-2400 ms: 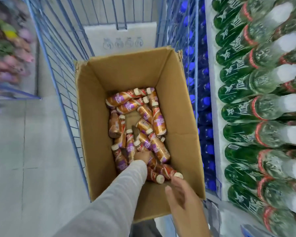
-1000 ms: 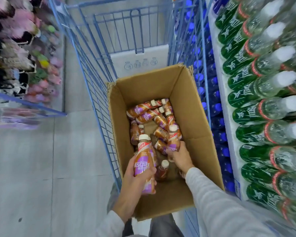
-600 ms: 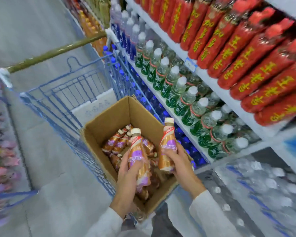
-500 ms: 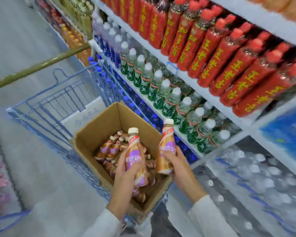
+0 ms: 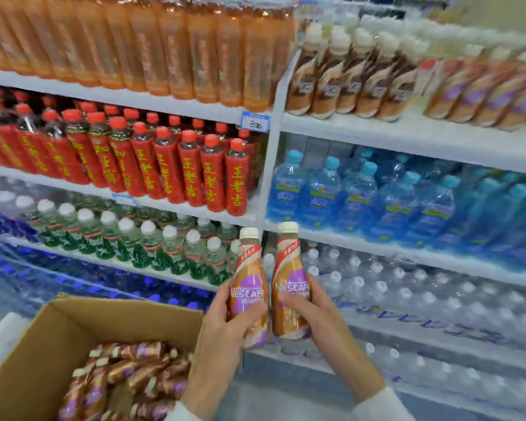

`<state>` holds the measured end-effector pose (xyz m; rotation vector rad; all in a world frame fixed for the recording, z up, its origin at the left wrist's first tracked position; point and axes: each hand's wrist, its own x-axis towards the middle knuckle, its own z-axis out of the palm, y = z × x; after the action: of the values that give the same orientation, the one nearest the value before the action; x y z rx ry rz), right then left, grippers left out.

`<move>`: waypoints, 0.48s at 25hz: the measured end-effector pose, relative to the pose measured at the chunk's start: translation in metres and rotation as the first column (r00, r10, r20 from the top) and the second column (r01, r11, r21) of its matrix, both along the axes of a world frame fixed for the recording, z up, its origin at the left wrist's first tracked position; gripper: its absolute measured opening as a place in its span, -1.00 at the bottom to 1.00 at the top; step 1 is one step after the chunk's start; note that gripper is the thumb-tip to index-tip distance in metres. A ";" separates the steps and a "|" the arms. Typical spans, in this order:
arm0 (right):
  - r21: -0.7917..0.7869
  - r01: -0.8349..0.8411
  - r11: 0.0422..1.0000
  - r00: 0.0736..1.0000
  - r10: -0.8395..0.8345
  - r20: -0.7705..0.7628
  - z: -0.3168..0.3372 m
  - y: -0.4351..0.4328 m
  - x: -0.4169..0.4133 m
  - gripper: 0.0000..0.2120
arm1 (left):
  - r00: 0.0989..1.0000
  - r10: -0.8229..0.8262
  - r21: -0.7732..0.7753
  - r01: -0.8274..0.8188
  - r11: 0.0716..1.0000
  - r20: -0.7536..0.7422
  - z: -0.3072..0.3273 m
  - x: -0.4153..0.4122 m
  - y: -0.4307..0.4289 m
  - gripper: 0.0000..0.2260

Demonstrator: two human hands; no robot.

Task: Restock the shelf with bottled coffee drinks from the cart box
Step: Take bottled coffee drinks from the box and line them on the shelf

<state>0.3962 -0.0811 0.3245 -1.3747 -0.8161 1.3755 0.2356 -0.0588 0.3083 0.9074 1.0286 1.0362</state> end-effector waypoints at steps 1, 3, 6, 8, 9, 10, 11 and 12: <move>0.016 0.055 0.998 0.998 -0.055 -0.012 0.006 -0.008 0.023 -0.64 | 0.999 -0.046 0.009 0.046 0.999 0.014 0.006 0.026 -0.001 -0.53; 0.054 0.138 0.989 0.990 -0.137 -0.025 0.014 -0.023 0.067 -0.62 | 0.994 -0.099 0.036 0.097 0.995 0.044 0.015 0.074 -0.003 -0.59; 0.100 0.235 0.967 0.972 -0.234 -0.017 0.026 -0.041 0.138 -0.56 | 0.983 -0.180 0.103 0.174 0.979 0.044 0.025 0.152 -0.009 -0.50; 0.134 0.273 0.953 0.962 -0.273 -0.017 0.030 -0.052 0.184 -0.52 | 0.975 -0.219 0.114 0.212 0.971 0.050 0.029 0.199 -0.013 -0.51; 0.146 0.292 0.945 0.956 -0.293 -0.018 0.032 -0.057 0.206 -0.52 | 0.970 -0.238 0.115 0.231 0.966 0.052 0.029 0.223 -0.014 -0.49; 0.154 0.311 0.938 0.950 -0.312 -0.019 0.032 -0.062 0.228 -0.52 | 0.966 -0.254 0.117 0.247 0.962 0.051 0.031 0.244 -0.017 -0.47; 0.159 0.323 0.933 0.946 -0.324 -0.020 0.034 -0.067 0.251 -0.52 | 0.961 -0.270 0.119 0.263 0.957 0.051 0.034 0.268 -0.019 -0.46; 0.159 0.328 0.931 0.944 -0.330 -0.018 0.037 -0.071 0.269 -0.51 | 0.957 -0.284 0.116 0.277 0.954 0.050 0.037 0.288 -0.022 -0.48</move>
<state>0.6656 -0.1524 0.3617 -1.3230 -0.6507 1.0221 0.5237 -0.0807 0.3454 1.0664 0.7670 0.8810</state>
